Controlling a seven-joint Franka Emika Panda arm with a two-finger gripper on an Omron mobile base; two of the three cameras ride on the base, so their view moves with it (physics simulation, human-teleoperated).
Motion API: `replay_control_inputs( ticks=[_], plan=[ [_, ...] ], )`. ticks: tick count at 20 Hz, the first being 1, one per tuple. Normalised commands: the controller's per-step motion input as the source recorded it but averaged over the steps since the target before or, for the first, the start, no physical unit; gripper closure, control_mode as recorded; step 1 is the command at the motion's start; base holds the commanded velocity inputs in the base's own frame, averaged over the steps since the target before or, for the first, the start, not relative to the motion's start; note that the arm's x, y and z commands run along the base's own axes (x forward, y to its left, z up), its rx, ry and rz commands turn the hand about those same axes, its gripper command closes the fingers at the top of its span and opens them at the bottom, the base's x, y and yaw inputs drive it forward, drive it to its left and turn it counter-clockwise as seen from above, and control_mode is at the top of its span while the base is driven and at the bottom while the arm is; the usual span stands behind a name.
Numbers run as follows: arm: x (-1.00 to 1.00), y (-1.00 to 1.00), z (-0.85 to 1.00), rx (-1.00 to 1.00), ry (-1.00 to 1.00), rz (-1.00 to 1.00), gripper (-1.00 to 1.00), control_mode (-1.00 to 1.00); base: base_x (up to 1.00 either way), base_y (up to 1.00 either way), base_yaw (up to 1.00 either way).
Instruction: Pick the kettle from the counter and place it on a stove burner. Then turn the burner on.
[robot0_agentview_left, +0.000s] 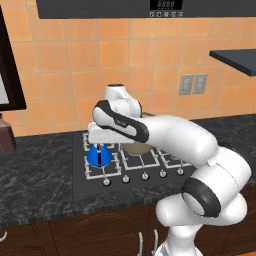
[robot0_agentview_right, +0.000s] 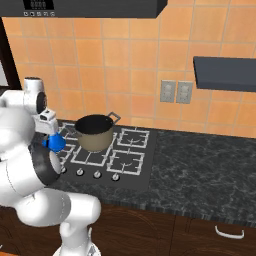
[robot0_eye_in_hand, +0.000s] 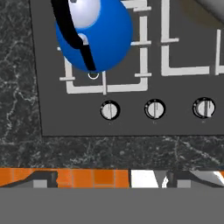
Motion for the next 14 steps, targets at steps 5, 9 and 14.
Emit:
replay_control_inputs(
  ticks=[5, 9, 14],
  plan=[
    [-0.27, -0.01, -0.36, -0.12, 0.45, -0.04, -1.0, -1.0, 0.0, 0.0, 0.0],
    [0.07, 0.03, -0.13, -0.24, 0.45, 0.0, -1.0, -1.0, 0.0, 0.0, 0.0],
    [0.08, 0.25, -0.18, -0.14, 0.03, 0.0, -1.0, -1.0, 0.0, 0.0, 0.0]
  ],
)
